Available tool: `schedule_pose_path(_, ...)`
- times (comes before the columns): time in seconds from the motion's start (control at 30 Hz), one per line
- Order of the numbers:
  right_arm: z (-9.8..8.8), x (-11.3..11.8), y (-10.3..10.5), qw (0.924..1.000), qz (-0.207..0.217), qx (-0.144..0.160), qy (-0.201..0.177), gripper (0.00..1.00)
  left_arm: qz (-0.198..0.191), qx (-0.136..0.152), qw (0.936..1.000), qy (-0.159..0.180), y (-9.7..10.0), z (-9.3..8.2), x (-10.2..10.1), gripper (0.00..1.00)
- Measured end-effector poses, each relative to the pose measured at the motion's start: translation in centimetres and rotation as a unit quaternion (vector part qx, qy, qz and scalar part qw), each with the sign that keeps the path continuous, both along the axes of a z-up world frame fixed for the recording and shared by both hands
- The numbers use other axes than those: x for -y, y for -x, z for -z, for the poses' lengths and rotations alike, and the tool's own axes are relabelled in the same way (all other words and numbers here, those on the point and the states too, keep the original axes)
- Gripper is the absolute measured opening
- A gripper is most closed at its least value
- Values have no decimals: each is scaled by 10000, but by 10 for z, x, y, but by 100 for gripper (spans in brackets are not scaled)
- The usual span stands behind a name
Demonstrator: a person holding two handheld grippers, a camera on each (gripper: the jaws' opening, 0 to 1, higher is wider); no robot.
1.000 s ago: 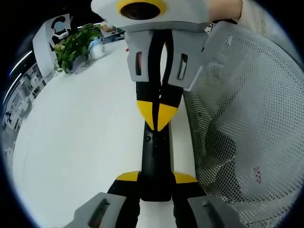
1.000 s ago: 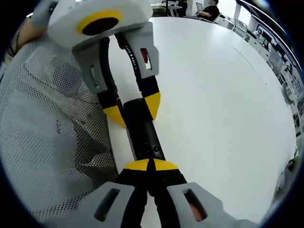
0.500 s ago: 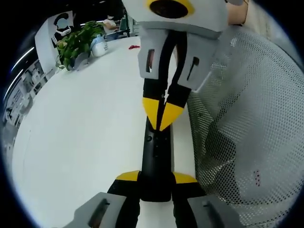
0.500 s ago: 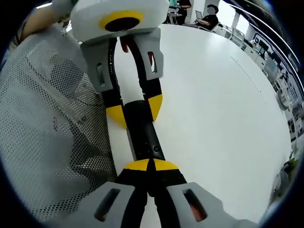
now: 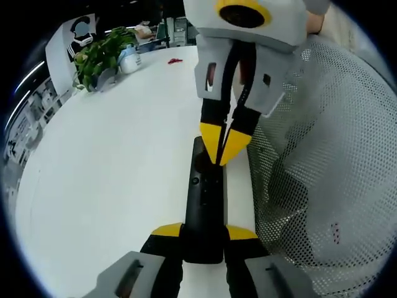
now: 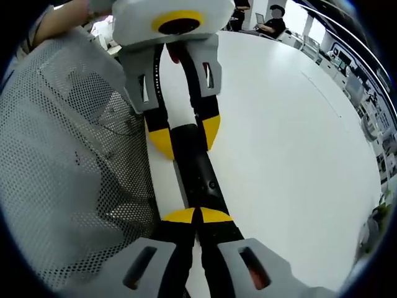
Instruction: Press the specified remote control buttons in sequence, fully releasing each button before pressing the next.
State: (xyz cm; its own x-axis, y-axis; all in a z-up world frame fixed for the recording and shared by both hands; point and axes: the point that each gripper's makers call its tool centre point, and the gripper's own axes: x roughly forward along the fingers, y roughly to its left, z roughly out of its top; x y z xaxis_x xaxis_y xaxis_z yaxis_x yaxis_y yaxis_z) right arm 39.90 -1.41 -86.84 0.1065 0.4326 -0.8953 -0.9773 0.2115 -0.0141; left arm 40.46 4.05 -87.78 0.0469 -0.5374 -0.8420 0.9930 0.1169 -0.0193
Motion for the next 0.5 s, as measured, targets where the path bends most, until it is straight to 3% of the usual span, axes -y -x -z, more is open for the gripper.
schedule_pose_path(0.5, 1, 0, 0, 9998, 174, -63, -11, 0, 23, 10, 10000, 21, 0, 0, 0, 25)
